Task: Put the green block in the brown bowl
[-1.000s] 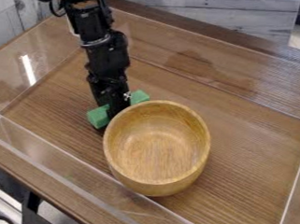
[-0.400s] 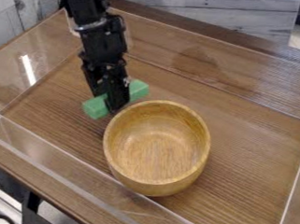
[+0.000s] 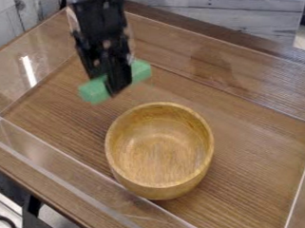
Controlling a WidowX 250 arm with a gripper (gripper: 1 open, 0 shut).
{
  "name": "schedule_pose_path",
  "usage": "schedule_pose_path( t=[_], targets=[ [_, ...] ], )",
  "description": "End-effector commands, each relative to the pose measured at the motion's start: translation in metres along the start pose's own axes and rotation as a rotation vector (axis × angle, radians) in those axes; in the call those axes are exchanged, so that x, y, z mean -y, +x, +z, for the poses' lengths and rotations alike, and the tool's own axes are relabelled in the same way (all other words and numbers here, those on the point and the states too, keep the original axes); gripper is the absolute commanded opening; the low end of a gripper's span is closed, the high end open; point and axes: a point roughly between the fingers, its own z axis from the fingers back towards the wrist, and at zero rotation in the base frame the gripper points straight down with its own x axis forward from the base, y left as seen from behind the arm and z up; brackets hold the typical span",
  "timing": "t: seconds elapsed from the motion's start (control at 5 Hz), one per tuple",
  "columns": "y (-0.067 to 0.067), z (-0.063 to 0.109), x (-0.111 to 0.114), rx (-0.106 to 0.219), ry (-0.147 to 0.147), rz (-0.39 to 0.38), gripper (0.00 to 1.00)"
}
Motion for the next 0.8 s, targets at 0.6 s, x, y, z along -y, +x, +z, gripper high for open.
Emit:
schedule_pose_path(
  t=[0.6],
  targets=[
    [-0.041, 0.024, 0.101, 0.084, 0.066, -0.19, 0.0]
  ],
)
